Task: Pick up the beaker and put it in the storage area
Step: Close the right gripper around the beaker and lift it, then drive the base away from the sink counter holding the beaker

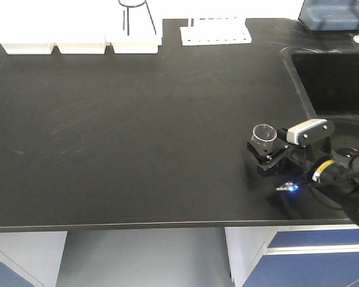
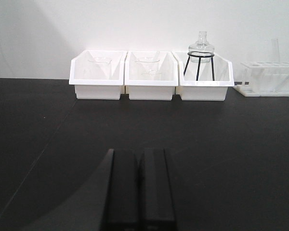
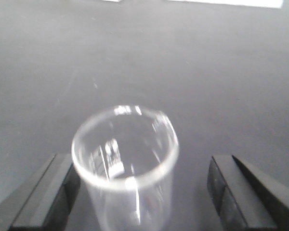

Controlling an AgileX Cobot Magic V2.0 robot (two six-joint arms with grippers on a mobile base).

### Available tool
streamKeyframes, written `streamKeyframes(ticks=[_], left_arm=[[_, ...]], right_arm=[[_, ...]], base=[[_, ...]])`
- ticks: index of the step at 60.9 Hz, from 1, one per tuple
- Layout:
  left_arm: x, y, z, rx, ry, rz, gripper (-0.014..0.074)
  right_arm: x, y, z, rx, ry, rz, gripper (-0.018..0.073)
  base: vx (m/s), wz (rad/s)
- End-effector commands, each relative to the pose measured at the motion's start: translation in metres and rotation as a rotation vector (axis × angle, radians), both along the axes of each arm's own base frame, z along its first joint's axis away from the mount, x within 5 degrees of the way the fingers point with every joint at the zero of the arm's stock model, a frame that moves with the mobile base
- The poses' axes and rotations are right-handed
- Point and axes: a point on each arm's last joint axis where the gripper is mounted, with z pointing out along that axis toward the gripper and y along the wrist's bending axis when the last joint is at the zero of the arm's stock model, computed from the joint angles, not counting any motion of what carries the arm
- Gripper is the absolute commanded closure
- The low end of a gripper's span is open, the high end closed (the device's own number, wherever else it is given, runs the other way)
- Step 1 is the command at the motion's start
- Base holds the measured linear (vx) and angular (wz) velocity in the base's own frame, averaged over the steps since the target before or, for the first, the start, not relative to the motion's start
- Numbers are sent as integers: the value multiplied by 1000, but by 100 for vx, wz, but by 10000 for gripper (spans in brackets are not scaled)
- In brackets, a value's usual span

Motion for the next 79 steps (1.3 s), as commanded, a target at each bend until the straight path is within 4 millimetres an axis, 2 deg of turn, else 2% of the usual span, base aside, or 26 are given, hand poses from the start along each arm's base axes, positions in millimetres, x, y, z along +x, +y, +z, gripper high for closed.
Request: streamKeyframes(ticks=[1,9,15,19,31,39,45,56,61,66,67,74,76,79], left_arm=[[0,-2,1,-12,-75,-19,605],[0,-2,1,-12,-75,-19,605],[0,-2,1,-12,-75,-19,605],[0,-2,1,-12,-75,-19,605],[0,-2,1,-12,-75,-19,605],[0,-2,1,-12,-75,-19,605],[0,-2,1,-12,-75,-19,605],[0,-2,1,-12,-75,-19,605],[0,-2,1,-12,-75,-19,605],[0,-2,1,-12,-75,-19,605],[0,-2,1,-12,-75,-19,605],[0,-2,1,-12,-75,-19,605],[0,-2,1,-12,-75,-19,605],[0,-2,1,-12,-75,-19,605]], right_arm=[[14,5,31,120,-235,57,-32],[22,6,30,160,-224,61,-6],[25,5,30,160,-229,58,76],[25,5,30,160,-229,57,180],[24,5,30,162,-228,59,575],[23,6,34,228,-193,51,568],[23,5,47,278,-153,31,564],[19,1,86,234,-113,-34,562],[11,-3,114,197,-121,-72,562],[-4,-5,146,158,-140,-97,562],[-5,-5,147,151,-132,-100,562],[-34,-7,189,107,-176,-127,562],[-39,-7,194,104,-171,-140,562],[-56,-9,212,95,-198,-168,562]], base=[[0,0],[0,0],[0,0],[0,0],[0,0],[0,0],[0,0],[0,0],[0,0],[0,0],[0,0],[0,0],[0,0],[0,0]])
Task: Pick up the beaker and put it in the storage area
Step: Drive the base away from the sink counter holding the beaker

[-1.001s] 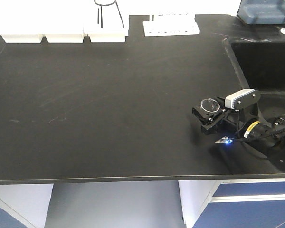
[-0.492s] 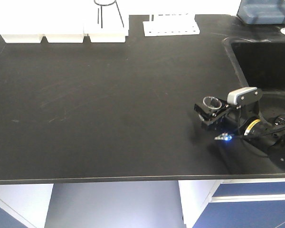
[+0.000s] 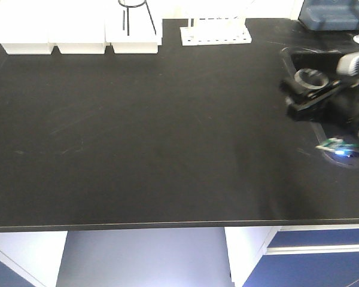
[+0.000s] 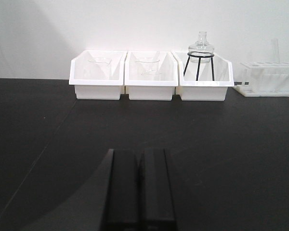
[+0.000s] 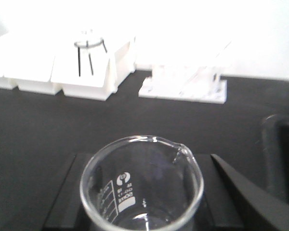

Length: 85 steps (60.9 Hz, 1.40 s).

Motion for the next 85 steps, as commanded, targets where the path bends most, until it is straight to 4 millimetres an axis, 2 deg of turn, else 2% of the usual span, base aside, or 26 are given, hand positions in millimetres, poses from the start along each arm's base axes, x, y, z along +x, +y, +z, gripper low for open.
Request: streamKeyframes(ticks=[1,13,22,30,37,85], left_arm=[[0,-2,1,-12,-75,-19,605],[0,-2,1,-12,-75,-19,605],[0,-2,1,-12,-75,-19,605],[0,-2,1,-12,-75,-19,605],[0,-2,1,-12,-75,-19,605],[0,-2,1,-12,-75,-19,605]], right_arm=[[-27,-1,43,12,-108,-27,562],[-81,-5,82,18,-197,-107,562],[-108,-4,94,-5,-250,-99,562],[-122,-2,98,-21,-264,-88,562],[-127,-2,98,-48,-262,-81,562],[-127,-1,97,-54,-260,-78,562]], base=[[0,0],[0,0],[0,0],[0,0],[0,0],[0,0]])
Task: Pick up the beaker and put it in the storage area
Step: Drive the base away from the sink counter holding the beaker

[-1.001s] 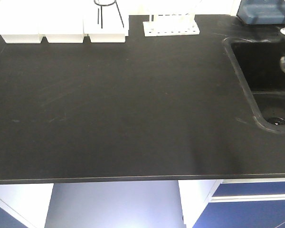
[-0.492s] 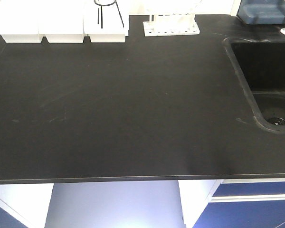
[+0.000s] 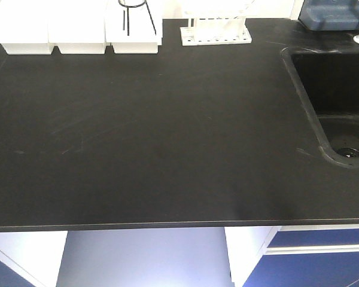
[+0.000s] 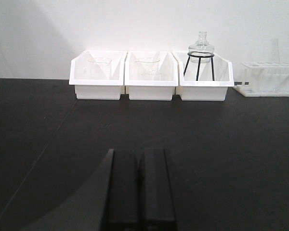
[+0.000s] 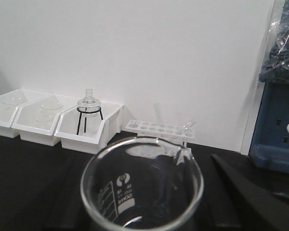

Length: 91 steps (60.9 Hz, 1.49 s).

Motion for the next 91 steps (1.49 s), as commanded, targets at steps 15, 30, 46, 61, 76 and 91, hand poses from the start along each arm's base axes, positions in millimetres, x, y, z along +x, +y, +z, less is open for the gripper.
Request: streamKeyframes(ticks=[15,30,46,61,76,91], left_arm=[[0,-2,1,-12,-75,-19,605],[0,-2,1,-12,-75,-19,605],[0,-2,1,-12,-75,-19,605],[0,-2,1,-12,-75,-19,605],[0,-2,1,-12,-75,-19,605],[0,-2,1,-12,-75,-19,605]], right_arm=[[0,-2,10,19,-30,-18,562],[0,-2,10,19,-30,-18,562],[0,-2,10,19,-30,-18,562],[0,-2,10,19,-28,-17,562],[0,-2,10,19,-28,-17,562],[0,-2,10,19,-28,-17,562]], base=[[0,0],[0,0],[-1,1],[-10,3],[-21,-8],[-24,-20]])
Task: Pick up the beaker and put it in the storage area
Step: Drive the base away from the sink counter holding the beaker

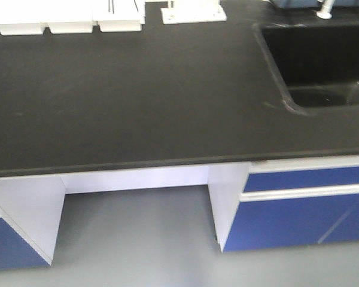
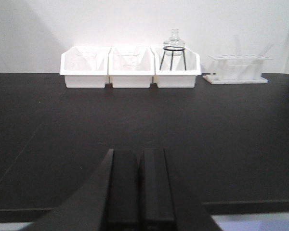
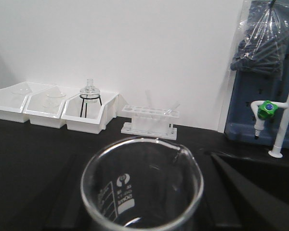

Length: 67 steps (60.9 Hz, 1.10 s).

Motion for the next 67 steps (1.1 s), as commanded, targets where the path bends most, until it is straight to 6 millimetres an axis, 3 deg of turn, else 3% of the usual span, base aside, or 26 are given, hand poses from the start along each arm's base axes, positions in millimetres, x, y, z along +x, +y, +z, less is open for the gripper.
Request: streamKeyframes(ticks=[1,67], left_arm=[[0,-2,1,-12,-75,-19,605],[0,-2,1,-12,-75,-19,605]], right_arm=[[0,-2,10,20,-30,-20,562],[0,-2,10,20,-30,-21,562]], base=[[-25,-20],[-28,-22]])
